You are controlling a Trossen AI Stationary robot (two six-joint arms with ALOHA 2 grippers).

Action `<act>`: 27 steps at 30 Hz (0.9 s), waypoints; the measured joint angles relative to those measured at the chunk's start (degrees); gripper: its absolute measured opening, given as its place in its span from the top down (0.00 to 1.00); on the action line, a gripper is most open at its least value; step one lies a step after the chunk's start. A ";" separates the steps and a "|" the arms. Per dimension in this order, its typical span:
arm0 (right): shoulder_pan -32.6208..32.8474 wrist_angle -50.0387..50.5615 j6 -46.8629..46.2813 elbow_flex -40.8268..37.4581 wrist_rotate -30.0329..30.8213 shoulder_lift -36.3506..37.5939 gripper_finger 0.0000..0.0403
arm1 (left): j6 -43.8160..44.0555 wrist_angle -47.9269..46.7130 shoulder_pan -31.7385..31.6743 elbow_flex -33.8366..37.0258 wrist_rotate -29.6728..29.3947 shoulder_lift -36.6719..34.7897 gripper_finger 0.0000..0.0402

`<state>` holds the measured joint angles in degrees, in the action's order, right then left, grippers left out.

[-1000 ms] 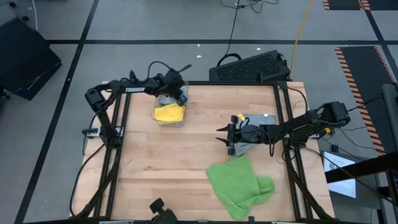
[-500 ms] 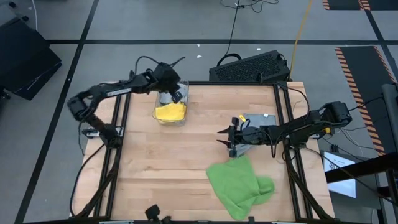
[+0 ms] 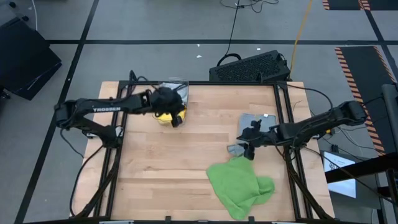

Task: Fold microfiber towels
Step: Fold the gray towel on the table

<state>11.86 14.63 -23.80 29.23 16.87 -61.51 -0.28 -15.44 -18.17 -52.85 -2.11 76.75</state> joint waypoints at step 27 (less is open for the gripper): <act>1.75 -17.68 12.19 0.22 -7.73 -22.39 0.81 | 2.87 23.09 24.95 10.33 -3.12 0.73 0.90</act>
<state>13.61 -3.05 -11.61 29.45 9.15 -83.90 2.58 7.64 6.79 -42.52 -5.23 77.48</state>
